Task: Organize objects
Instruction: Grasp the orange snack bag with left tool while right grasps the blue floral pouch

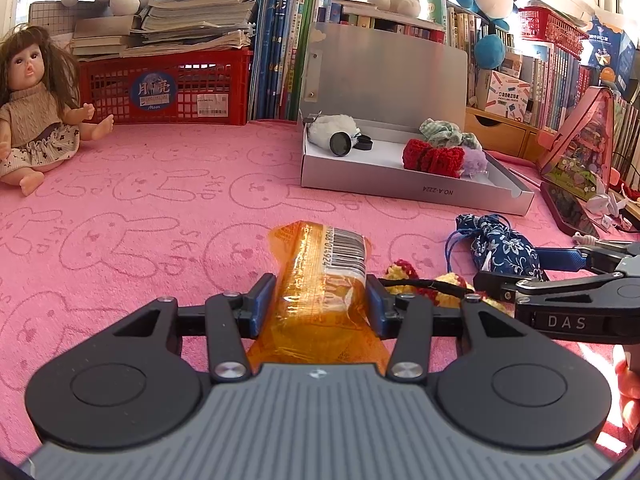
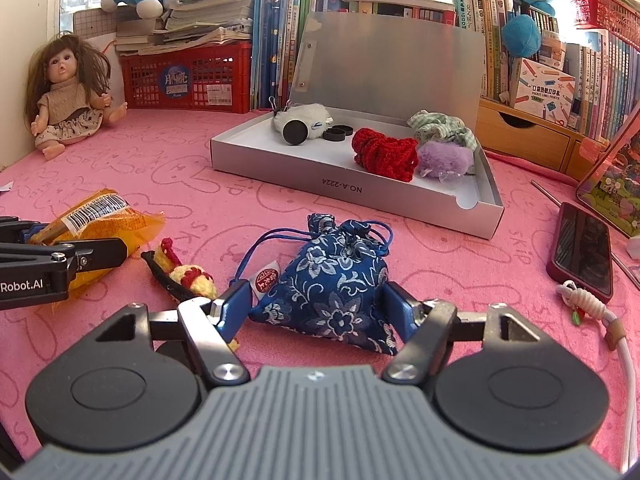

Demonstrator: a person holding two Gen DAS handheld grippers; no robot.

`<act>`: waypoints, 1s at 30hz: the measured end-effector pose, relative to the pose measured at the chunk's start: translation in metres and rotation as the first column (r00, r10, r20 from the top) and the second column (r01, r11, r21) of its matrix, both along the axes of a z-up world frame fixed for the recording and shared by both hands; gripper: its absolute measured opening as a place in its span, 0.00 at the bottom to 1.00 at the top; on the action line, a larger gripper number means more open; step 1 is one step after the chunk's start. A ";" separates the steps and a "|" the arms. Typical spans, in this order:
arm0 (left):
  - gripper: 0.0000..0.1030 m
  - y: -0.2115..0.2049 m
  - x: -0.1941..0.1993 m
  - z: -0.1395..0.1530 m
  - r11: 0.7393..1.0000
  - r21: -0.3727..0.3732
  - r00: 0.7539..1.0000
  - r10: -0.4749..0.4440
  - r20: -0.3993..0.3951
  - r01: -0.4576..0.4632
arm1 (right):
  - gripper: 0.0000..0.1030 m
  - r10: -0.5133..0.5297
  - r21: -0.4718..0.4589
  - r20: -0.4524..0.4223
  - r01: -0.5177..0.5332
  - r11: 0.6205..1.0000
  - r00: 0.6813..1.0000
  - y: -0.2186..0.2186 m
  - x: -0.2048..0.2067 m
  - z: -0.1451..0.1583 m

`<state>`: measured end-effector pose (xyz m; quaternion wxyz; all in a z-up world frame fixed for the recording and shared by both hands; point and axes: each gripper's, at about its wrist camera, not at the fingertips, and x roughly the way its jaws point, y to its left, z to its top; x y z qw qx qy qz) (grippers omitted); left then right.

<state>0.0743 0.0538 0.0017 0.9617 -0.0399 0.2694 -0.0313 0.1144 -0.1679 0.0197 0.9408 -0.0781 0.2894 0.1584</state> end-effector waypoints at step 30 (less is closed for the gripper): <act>0.64 -0.001 -0.001 -0.005 1.000 0.006 1.000 -0.011 -0.019 0.011 | 0.80 -0.073 0.079 -0.031 0.075 0.994 0.997 -0.011 0.004 -0.003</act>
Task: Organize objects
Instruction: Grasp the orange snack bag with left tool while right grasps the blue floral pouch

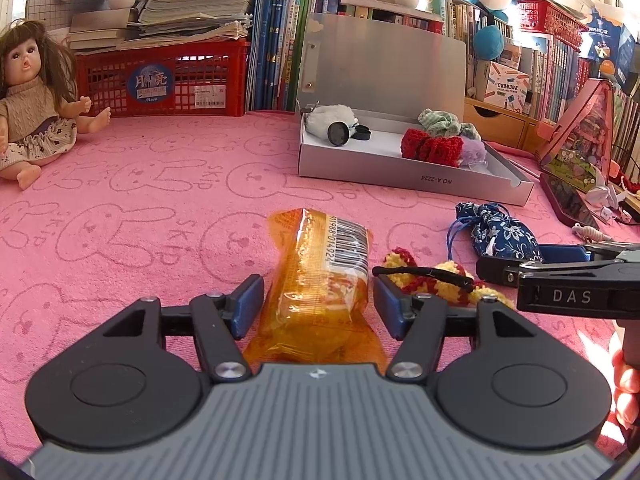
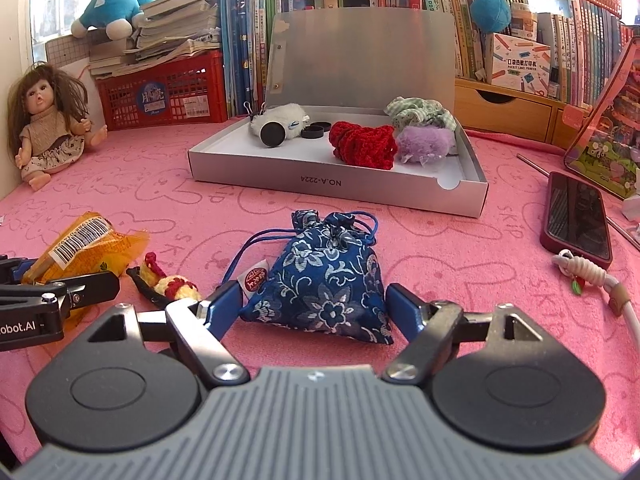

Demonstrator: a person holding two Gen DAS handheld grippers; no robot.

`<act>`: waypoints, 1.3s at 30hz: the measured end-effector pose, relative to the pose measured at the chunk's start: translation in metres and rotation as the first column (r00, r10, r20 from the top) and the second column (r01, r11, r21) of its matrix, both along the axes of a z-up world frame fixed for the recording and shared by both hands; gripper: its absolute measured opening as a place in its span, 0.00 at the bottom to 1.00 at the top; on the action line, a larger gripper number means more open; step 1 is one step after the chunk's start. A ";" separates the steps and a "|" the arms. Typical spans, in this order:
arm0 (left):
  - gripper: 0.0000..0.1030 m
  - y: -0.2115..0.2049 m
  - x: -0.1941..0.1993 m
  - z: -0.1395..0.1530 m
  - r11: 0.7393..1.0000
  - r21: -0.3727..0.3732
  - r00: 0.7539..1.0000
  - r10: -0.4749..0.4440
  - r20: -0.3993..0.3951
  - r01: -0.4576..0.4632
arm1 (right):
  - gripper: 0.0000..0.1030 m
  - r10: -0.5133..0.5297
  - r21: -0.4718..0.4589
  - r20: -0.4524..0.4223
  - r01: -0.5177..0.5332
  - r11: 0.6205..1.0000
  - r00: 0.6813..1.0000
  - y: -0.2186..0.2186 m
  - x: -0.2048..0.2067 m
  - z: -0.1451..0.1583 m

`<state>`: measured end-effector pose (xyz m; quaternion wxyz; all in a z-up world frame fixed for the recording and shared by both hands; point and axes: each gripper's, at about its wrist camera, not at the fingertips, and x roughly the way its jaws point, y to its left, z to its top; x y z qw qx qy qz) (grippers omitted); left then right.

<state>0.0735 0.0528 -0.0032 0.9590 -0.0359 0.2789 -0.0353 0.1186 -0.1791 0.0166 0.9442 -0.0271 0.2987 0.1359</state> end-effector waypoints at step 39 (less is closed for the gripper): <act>0.50 -0.006 0.005 0.020 0.999 -0.036 0.999 -0.004 0.042 0.006 | 0.49 0.020 -0.009 0.064 -0.019 1.000 0.998 0.000 -0.010 0.019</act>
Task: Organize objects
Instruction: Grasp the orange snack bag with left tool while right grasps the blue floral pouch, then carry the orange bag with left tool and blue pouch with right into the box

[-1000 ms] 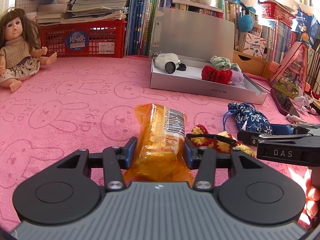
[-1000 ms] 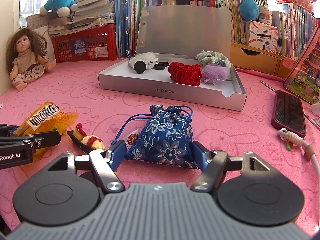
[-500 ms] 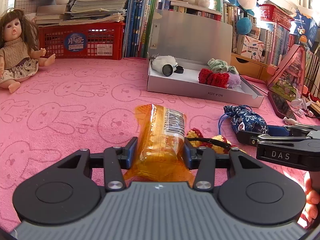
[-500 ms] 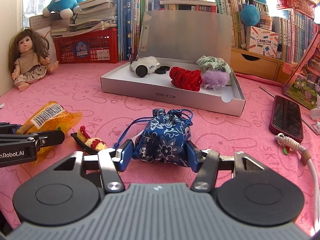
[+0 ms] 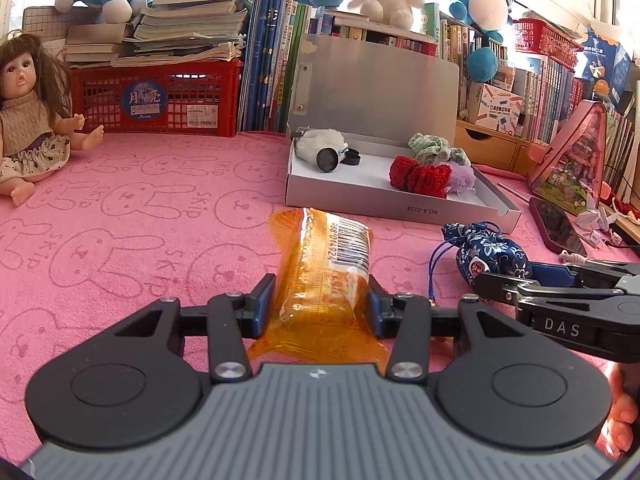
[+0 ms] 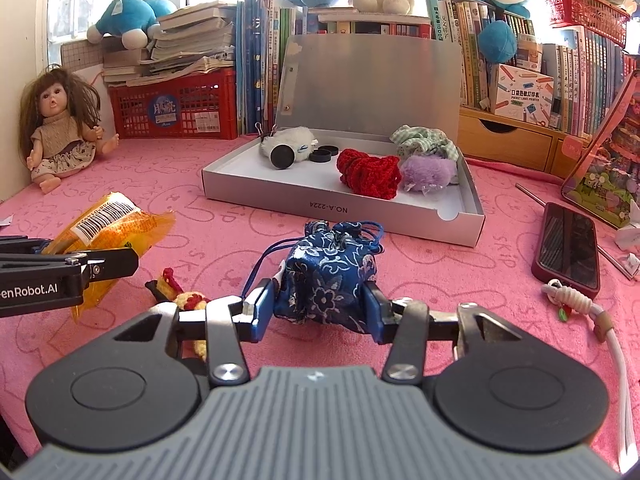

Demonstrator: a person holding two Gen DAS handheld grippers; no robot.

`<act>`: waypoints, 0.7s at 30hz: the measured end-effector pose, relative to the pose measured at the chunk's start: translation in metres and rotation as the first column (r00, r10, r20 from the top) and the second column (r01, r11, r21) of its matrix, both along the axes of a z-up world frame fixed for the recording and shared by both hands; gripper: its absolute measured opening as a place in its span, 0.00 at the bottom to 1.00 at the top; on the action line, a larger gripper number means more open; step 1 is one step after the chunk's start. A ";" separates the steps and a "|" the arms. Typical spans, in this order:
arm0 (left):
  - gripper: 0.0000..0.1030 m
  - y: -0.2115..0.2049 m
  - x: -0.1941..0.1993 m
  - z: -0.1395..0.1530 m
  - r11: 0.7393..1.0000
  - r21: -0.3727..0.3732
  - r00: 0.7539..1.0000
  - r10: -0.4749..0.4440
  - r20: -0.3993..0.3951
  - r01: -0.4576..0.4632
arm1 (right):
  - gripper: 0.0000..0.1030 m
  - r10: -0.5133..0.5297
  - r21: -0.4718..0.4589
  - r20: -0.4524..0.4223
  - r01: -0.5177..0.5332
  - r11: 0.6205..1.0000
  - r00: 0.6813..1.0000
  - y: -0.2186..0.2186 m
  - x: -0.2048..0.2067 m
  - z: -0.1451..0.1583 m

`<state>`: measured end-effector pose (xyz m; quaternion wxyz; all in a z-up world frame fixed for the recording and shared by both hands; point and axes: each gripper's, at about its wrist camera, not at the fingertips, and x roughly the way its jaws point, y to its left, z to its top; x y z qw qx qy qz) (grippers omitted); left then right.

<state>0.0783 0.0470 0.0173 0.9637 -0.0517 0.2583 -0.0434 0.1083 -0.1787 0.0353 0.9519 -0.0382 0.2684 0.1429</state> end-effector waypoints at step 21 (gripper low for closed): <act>0.48 -0.007 0.018 0.017 1.000 0.001 0.999 -0.025 0.028 0.025 | 0.44 -0.043 0.022 0.017 0.043 0.999 0.999 -0.017 0.002 0.010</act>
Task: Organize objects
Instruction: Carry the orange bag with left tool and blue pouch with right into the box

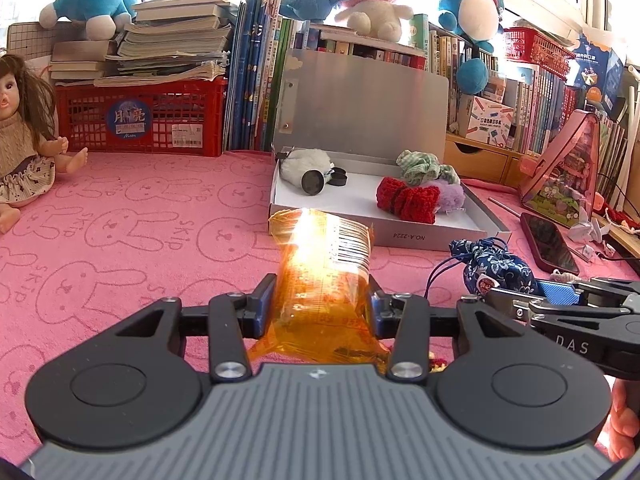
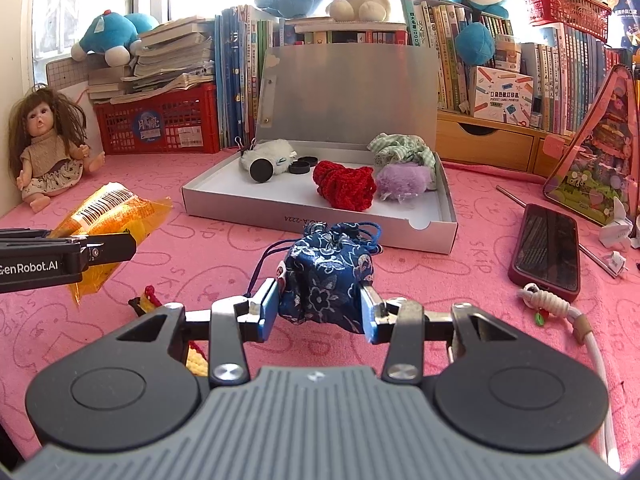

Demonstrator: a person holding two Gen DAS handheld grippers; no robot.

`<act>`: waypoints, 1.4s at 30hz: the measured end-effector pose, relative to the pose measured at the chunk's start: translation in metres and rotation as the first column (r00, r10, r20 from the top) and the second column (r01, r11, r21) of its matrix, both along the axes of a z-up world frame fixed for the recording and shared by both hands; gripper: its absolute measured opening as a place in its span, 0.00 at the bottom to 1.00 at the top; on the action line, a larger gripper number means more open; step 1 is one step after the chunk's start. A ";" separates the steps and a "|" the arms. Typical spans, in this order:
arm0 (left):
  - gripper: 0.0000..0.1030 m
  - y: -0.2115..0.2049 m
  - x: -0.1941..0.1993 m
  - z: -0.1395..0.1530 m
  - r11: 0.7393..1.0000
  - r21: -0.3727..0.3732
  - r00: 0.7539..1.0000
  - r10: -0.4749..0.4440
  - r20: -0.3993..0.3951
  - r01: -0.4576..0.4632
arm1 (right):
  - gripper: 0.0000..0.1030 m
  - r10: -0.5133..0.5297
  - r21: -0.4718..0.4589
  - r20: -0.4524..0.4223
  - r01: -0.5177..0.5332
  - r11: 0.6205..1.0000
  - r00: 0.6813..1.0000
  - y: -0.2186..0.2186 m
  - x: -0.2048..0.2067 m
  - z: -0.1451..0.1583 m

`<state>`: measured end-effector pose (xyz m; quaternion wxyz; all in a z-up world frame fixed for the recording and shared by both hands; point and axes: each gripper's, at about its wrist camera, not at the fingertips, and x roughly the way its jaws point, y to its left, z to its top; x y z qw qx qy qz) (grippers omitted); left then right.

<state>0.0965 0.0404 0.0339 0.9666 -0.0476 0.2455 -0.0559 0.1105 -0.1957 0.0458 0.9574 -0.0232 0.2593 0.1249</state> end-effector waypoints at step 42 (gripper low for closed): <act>0.47 -0.038 0.156 0.046 0.999 -0.032 0.999 -0.035 -0.027 0.034 | 0.45 -0.096 0.004 0.059 0.096 0.995 0.994 -0.037 0.104 0.054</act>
